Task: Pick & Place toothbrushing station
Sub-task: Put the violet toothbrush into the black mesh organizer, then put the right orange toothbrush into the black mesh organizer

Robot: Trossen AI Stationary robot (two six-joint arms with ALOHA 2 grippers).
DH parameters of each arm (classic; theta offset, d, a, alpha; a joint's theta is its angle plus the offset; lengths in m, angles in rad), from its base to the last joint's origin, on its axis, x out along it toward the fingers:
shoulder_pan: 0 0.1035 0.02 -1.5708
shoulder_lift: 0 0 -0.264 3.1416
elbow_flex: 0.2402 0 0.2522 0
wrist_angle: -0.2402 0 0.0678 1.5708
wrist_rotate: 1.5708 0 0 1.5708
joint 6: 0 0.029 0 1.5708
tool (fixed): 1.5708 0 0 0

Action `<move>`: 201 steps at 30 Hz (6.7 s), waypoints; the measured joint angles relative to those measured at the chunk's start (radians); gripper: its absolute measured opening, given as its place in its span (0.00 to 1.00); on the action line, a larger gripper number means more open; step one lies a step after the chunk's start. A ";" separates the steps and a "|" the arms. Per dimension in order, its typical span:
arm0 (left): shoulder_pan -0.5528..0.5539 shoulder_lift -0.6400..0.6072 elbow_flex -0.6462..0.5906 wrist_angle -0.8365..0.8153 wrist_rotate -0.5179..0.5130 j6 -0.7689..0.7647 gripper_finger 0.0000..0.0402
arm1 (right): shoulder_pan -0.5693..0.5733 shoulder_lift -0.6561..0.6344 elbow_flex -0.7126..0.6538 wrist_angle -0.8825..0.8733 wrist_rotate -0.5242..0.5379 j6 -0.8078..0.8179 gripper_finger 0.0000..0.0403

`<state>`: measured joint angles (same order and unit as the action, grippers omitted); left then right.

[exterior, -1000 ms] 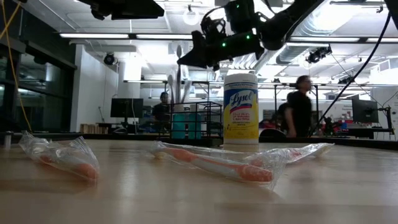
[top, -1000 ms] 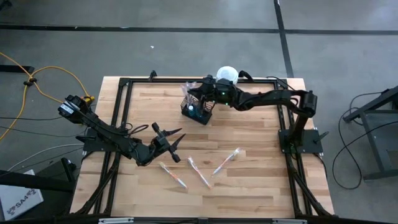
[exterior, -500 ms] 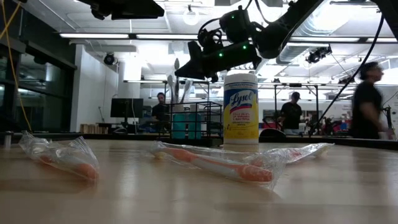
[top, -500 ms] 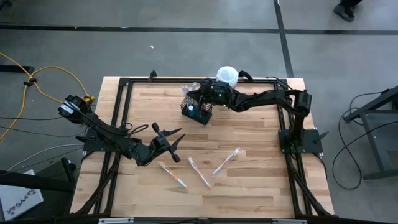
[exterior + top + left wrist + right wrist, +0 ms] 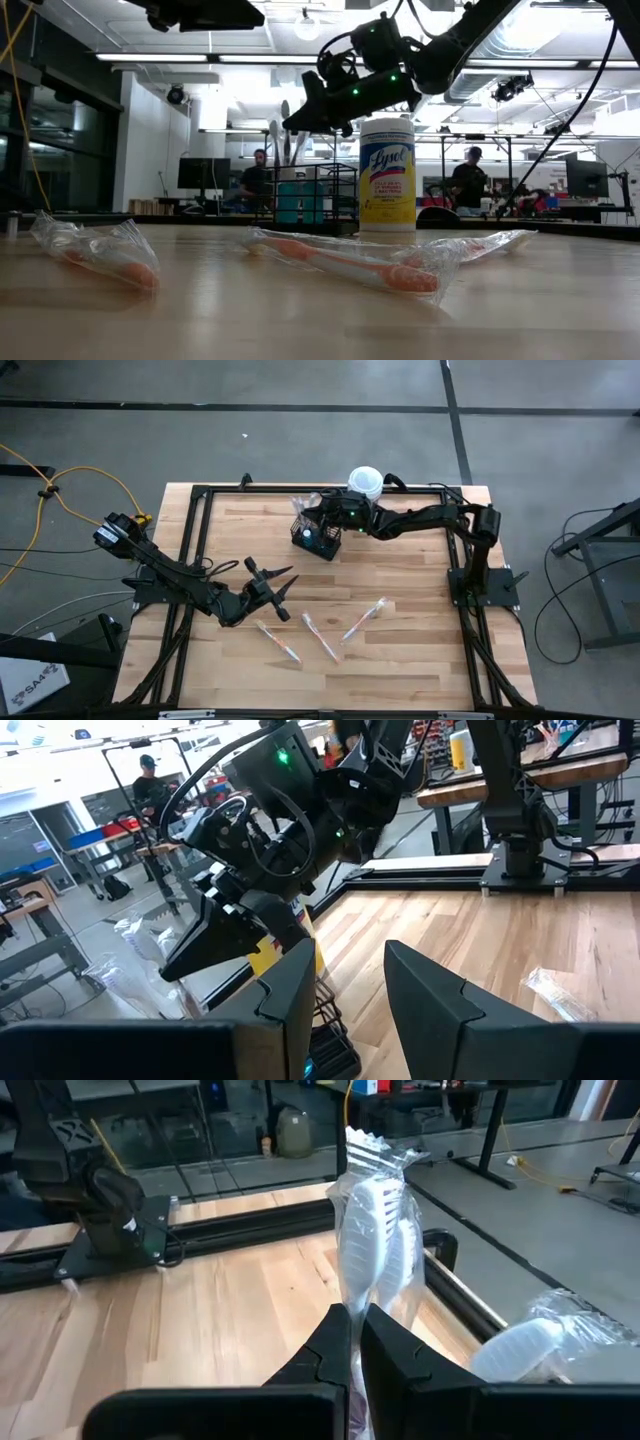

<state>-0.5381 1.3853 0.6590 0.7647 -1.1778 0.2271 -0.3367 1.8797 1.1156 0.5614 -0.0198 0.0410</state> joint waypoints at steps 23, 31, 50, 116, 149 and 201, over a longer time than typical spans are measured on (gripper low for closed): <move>-0.002 0.000 0.001 0.003 0.003 -0.011 0.29 | -0.004 0.089 0.000 0.101 -0.008 0.042 0.15; -0.002 0.000 0.001 0.003 0.002 -0.011 0.29 | -0.004 0.082 -0.001 0.093 -0.014 0.039 0.22; -0.027 0.000 0.001 0.003 -0.021 -0.009 0.29 | -0.004 0.079 -0.001 0.078 -0.038 0.022 0.29; -0.028 0.000 0.000 -0.287 0.401 -0.419 0.29 | 0.604 -0.256 -0.001 -1.215 -0.003 0.046 0.29; 0.145 0.000 0.000 -0.422 0.758 -0.654 0.29 | 0.750 -0.252 -0.034 -1.210 0.196 0.711 0.29; 0.101 0.001 0.000 -0.490 0.763 -0.468 0.29 | 0.806 -0.136 -0.035 -1.321 0.318 2.305 0.29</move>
<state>-0.4374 1.3861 0.6590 0.2743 -0.4145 -0.2405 0.4694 1.7435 1.0809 -0.7597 0.2979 2.3462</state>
